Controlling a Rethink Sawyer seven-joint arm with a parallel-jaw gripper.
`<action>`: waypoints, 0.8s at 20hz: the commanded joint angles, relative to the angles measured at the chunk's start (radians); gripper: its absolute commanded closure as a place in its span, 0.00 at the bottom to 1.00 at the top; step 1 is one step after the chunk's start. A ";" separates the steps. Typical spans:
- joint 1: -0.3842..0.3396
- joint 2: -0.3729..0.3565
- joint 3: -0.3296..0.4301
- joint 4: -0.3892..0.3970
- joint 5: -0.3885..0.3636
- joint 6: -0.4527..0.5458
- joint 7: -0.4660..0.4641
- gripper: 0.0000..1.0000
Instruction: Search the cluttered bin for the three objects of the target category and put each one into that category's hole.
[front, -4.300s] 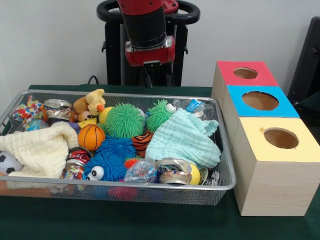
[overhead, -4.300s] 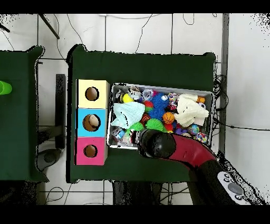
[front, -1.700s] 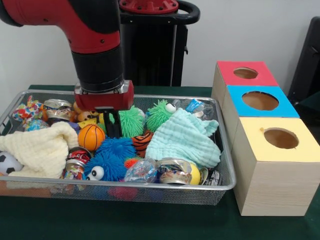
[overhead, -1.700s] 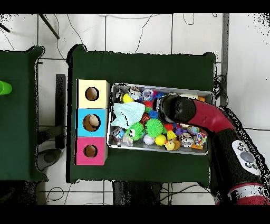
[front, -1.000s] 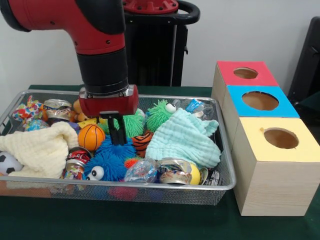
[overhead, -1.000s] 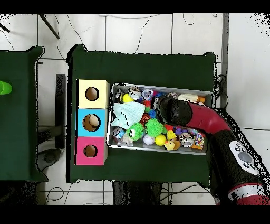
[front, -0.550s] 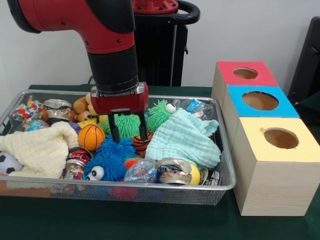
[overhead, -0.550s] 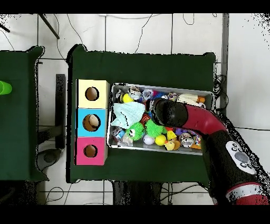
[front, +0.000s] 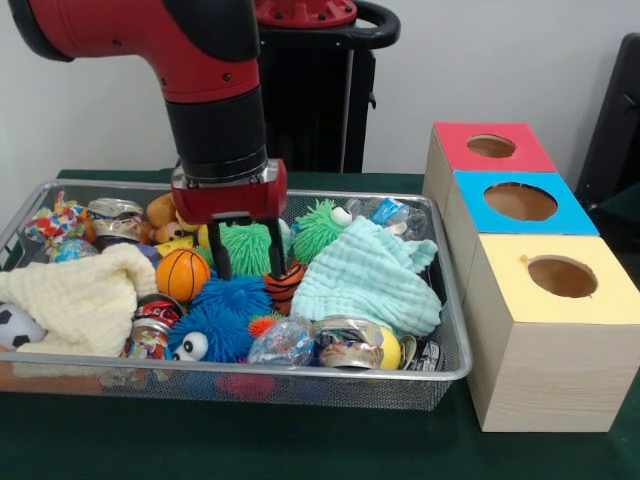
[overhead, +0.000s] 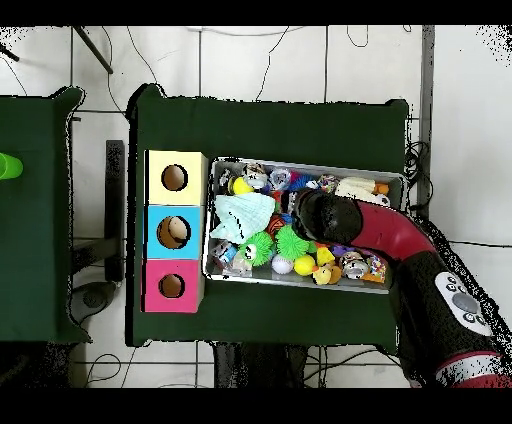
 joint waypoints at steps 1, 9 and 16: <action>-0.046 -0.007 0.082 0.013 0.025 0.083 -0.010 0.00; -0.059 -0.020 0.088 -0.039 0.012 0.145 -0.048 0.00; 0.023 0.072 0.040 -0.220 0.028 0.244 0.016 0.00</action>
